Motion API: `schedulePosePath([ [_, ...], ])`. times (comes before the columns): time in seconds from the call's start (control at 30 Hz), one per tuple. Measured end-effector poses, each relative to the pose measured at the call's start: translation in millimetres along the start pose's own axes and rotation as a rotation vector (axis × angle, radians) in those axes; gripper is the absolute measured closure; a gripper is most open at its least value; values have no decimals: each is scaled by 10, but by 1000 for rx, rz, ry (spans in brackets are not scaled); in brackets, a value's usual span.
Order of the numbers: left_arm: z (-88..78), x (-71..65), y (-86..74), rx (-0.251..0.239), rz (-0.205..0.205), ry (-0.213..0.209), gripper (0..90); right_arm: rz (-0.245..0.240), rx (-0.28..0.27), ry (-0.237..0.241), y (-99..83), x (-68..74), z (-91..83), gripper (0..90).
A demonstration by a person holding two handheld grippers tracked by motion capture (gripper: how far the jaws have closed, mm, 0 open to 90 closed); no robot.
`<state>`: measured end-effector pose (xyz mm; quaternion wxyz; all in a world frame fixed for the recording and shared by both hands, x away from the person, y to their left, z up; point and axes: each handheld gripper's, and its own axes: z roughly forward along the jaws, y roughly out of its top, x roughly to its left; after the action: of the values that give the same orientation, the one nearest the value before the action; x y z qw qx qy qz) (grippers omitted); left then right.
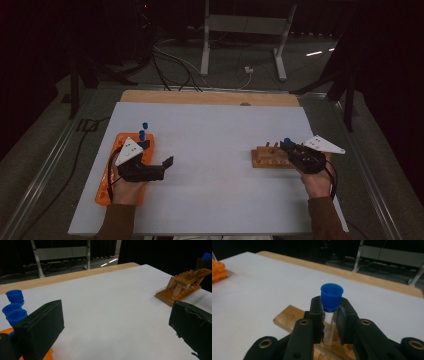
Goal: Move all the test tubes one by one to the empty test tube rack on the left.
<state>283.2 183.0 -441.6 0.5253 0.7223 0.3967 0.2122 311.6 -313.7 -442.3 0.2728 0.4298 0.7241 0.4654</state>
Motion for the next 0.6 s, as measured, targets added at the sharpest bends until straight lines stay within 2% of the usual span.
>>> schedulePosePath([
  [0.33, 21, -24, 1, 1, 3, -7, 8, -4, -55, -14, 168, 6, -129, 765],
  [0.6, 32, -36, 5, 3, 5, -10, 8, -12, -60, -11, 258, 62, -167, 765],
])
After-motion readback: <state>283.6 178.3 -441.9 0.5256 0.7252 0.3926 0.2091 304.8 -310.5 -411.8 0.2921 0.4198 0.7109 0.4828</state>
